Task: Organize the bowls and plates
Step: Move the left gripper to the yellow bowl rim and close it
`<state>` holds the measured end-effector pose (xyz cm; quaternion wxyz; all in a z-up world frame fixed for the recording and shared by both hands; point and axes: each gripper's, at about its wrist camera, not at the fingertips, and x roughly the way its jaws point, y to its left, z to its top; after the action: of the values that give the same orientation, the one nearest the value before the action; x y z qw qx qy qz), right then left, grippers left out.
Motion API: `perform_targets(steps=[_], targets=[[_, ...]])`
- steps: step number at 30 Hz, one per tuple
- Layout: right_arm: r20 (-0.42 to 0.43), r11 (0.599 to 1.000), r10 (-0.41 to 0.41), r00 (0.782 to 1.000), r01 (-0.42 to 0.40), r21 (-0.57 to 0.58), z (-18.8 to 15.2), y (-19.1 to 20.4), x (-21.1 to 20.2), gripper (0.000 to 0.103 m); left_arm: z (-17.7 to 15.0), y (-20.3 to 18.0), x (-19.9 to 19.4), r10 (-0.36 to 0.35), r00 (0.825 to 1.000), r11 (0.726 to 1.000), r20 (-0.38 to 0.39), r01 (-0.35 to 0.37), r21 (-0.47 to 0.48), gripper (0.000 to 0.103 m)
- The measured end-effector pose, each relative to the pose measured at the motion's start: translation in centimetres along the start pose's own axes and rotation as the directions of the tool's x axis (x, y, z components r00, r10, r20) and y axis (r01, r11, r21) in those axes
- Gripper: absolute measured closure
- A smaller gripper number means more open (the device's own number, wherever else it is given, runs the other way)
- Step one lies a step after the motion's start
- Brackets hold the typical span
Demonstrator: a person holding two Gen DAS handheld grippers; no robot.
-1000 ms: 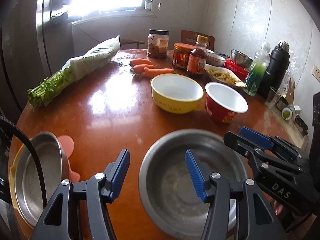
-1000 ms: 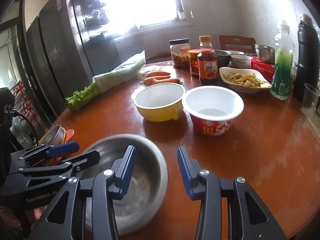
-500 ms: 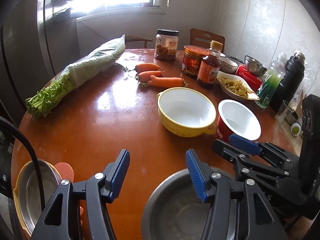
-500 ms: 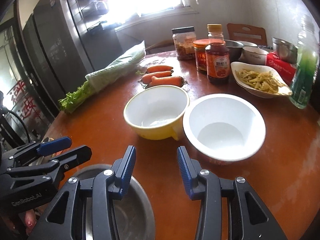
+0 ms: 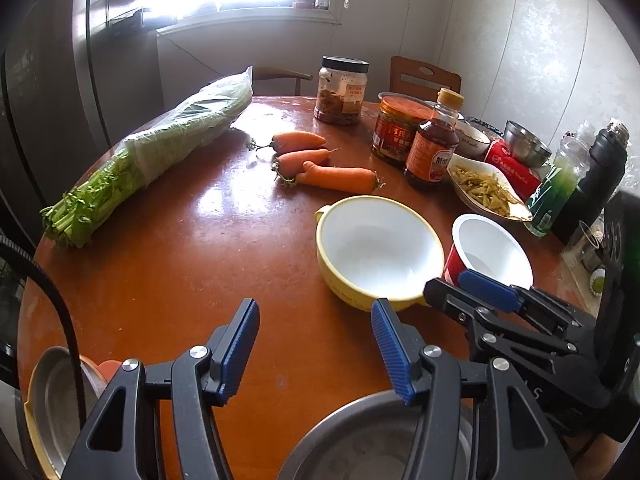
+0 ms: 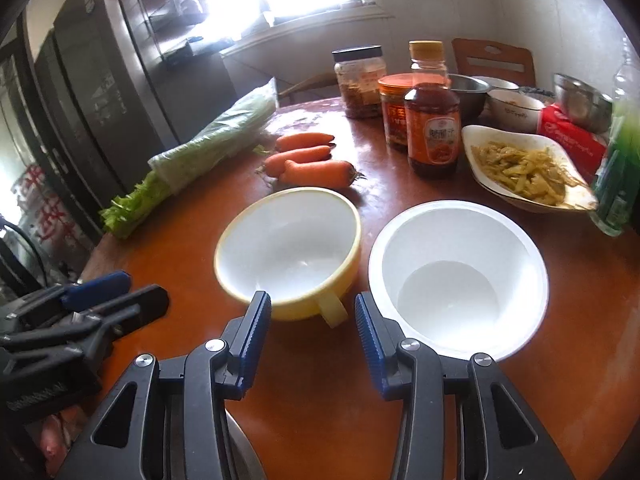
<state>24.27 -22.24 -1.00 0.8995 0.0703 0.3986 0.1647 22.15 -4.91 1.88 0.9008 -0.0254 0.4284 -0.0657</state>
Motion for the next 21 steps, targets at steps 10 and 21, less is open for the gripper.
perform_targets(steps=[10, 21], targets=[[-0.023, 0.995, -0.06, 0.998, 0.058, -0.08, 1.9, 1.5, 1.9, 0.056, 0.2, 1.2, 2.5, 0.028, 0.999, 0.999, -0.041, -0.03, -0.044, 0.045], [-0.073, 0.999, -0.049, 0.996, 0.047, -0.026, 1.0, 0.9, 2.7, 0.044, 0.1, 1.9, 2.3, 0.018, 0.999, 0.998, -0.041, -0.021, -0.059, 0.045]])
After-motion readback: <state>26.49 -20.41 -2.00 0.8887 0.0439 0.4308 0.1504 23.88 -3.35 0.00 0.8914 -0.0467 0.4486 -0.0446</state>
